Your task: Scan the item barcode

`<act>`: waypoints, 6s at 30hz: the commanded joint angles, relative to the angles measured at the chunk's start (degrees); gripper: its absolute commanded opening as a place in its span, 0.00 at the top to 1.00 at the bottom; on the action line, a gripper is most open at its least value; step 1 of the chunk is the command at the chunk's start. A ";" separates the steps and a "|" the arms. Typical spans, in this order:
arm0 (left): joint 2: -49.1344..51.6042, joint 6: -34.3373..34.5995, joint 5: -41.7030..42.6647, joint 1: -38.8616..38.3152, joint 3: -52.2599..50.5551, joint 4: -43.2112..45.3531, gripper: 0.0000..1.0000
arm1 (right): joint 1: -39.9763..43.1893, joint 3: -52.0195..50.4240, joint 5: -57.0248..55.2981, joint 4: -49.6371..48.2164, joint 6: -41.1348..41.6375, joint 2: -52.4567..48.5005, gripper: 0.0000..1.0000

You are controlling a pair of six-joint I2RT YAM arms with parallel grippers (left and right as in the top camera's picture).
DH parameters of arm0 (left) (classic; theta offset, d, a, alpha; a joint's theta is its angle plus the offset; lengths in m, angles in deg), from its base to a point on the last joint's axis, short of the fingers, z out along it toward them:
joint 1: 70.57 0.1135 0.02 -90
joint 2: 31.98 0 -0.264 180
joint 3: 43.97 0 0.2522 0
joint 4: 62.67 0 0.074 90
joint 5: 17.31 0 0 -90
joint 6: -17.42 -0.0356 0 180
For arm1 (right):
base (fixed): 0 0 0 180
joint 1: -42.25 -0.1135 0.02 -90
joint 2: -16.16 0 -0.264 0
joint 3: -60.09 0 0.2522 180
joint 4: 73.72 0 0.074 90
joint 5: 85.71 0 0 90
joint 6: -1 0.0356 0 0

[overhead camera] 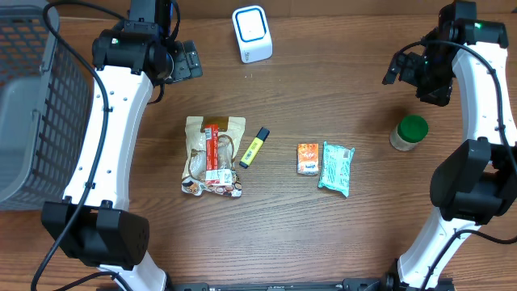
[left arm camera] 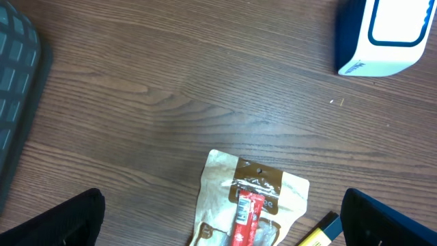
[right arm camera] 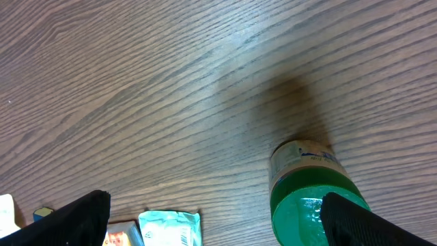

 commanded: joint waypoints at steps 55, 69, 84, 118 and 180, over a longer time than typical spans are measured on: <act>-1.51 -0.85 -0.35 -0.11 1.22 0.00 0.00 | 0.15 0.72 0.52 -0.26 -0.44 0.79 0.00; -1.51 -0.85 -0.35 -0.11 1.22 0.00 0.00 | 0.15 0.72 0.52 -0.26 -0.44 0.79 0.00; -1.51 -0.85 -0.35 -0.11 1.20 0.00 0.00 | 0.35 0.79 20.70 7.10 -1.70 1.27 0.96; -1.51 -0.85 -0.35 -0.11 1.22 0.00 0.00 | -27.71 -28.57 3.69 -2.45 6.47 6.38 0.66; -1.51 -0.85 -0.35 -0.11 1.22 0.00 0.00 | -26.14 -45.38 8.61 -30.03 6.25 5.73 0.96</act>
